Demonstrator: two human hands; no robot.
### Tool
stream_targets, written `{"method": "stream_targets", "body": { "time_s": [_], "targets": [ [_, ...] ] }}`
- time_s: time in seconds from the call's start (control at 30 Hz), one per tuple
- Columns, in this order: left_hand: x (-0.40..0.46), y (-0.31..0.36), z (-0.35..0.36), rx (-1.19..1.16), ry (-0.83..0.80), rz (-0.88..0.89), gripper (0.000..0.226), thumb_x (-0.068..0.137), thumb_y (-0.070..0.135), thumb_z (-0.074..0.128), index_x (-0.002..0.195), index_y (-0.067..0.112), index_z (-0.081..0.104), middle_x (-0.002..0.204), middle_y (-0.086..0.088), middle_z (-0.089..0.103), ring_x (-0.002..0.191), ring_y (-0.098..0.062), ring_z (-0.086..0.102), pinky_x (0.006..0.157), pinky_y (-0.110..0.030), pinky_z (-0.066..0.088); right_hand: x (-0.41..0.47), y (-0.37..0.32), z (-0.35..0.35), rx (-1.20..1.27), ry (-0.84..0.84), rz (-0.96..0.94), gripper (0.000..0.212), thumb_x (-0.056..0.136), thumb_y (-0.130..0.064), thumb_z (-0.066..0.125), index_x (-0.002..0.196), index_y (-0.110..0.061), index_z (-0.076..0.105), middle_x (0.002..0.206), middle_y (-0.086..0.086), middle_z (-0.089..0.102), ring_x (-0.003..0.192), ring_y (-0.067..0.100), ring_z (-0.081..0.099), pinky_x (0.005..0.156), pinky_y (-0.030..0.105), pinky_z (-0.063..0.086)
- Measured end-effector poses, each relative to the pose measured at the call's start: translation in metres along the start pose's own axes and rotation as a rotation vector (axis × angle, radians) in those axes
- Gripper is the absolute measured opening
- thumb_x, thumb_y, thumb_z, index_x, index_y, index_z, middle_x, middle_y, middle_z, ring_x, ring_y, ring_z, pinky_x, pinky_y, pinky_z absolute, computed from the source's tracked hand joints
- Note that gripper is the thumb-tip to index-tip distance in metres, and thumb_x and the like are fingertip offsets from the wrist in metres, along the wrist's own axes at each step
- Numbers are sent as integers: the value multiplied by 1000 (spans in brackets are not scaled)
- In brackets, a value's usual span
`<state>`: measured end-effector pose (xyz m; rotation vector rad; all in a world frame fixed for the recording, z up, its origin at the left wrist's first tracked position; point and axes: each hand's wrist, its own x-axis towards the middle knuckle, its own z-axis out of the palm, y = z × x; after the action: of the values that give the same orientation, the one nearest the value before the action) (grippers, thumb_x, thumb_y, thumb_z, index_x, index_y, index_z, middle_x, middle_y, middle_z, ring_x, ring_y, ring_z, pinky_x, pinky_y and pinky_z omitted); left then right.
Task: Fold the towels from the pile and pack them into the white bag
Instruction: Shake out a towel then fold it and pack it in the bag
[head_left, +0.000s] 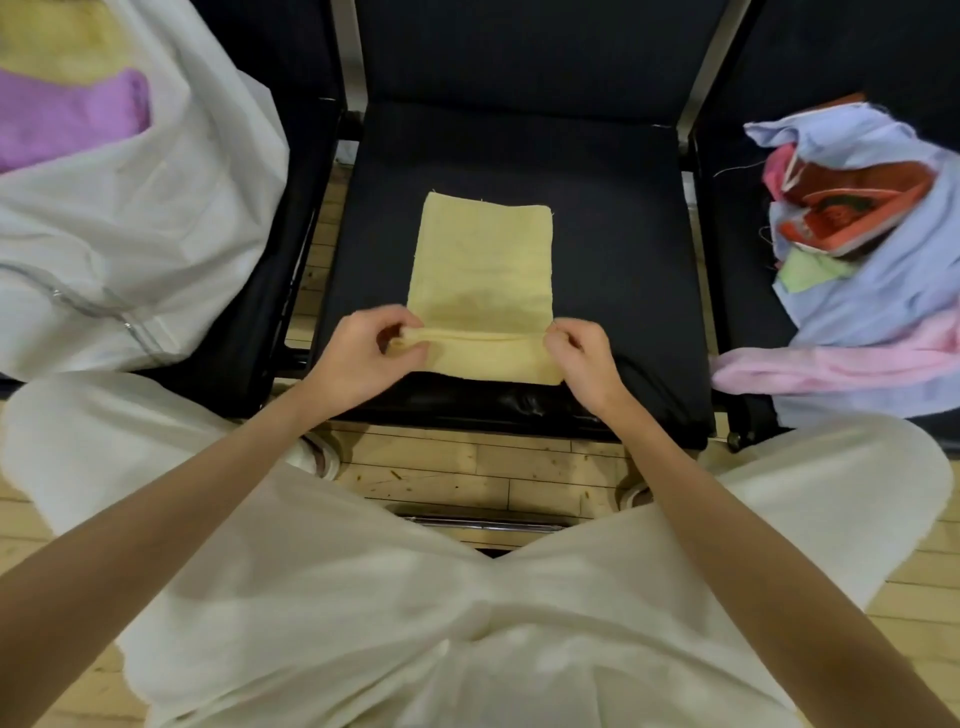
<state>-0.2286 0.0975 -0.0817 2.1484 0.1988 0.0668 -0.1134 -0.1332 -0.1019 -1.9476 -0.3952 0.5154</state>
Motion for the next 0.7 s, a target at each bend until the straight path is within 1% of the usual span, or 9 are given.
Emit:
{"method": "stream_targets", "body": {
  "time_s": [0.1,0.17,0.27,0.3,0.37,0.43,0.47,0.57,0.7],
  "targets": [
    [25,-1,8,-95,165,-115,8,87,12,67,94,15,65,84,9,63,74,0,58,67,-12,47,18,1,5,95,200,83,32,88,-6,49,61,-13,34,59,-3,29,57,8,27,50,21,23],
    [44,-2,17,-125,280,-187,15,87,15,67,102,14,64,88,11,62,78,2,59,68,-6,45,31,3,8,49,279,100,27,91,-11,50,66,-11,40,61,-3,35,57,7,31,50,18,27],
    [69,-7,31,-33,387,-256,23,90,20,65,110,11,60,91,7,60,75,-1,54,62,-4,38,46,8,16,-105,332,98,25,97,-16,47,73,-15,41,62,-6,39,53,6,35,50,20,31],
    [75,-10,35,5,397,-281,25,91,20,63,114,10,58,95,6,59,78,-3,53,63,-6,38,50,10,19,-165,340,114,21,99,-20,44,79,-13,43,62,-7,41,53,7,37,51,22,33],
    [81,-14,43,79,396,-333,29,95,21,58,120,9,53,97,3,57,81,-8,54,69,-16,41,57,15,26,-293,354,153,21,101,-26,41,88,-10,45,65,-5,45,54,9,41,53,28,34],
    [84,-19,50,220,377,-338,28,97,23,53,122,9,50,96,-3,61,78,-16,57,67,-28,43,62,21,31,-475,343,182,24,101,-30,39,93,-9,46,71,0,50,58,15,46,56,31,34],
    [84,-23,52,325,361,-321,27,98,24,50,121,8,49,99,-6,62,80,-21,59,66,-31,43,64,23,32,-572,327,198,26,102,-31,38,96,-8,48,75,2,52,62,18,48,58,31,34],
    [84,-34,55,547,299,-271,28,101,27,44,120,8,48,107,-11,61,85,-27,61,63,-32,39,67,26,34,-767,289,238,32,102,-34,35,101,-5,50,82,5,55,69,21,48,61,32,34],
    [83,-36,57,573,302,-302,35,98,32,49,122,7,49,112,-13,57,91,-27,59,66,-35,44,68,24,36,-827,274,282,27,101,-29,36,102,-5,50,90,9,62,72,21,52,60,31,34]
  ]
}}
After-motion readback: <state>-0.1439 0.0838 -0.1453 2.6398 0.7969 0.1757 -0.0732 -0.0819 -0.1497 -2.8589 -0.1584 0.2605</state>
